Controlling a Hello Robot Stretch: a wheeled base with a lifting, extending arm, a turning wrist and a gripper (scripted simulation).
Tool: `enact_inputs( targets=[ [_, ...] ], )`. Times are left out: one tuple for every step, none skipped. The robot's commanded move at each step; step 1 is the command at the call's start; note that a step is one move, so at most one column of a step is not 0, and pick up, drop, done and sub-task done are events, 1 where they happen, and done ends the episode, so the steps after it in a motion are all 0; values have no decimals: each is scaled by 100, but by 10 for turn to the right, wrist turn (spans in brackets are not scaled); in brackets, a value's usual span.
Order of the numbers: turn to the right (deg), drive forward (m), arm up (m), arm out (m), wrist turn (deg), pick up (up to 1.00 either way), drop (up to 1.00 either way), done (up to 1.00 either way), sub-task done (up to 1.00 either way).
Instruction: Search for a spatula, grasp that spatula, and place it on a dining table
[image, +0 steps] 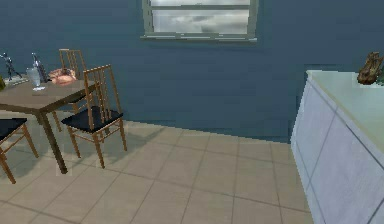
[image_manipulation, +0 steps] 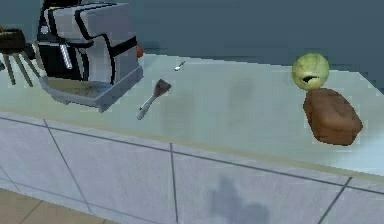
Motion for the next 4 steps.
enact_inputs(
  targets=[
    [0, 0, 50, 0, 0, 0, 0, 0, 0],
    [0, 0, 38, 0, 0, 0, 0, 0, 0],
    [0, 0, 0, 50, 0, 0, 0, 0, 0],
    [0, 0, 0, 0, 450, 0, 0, 0, 0]
  ],
)
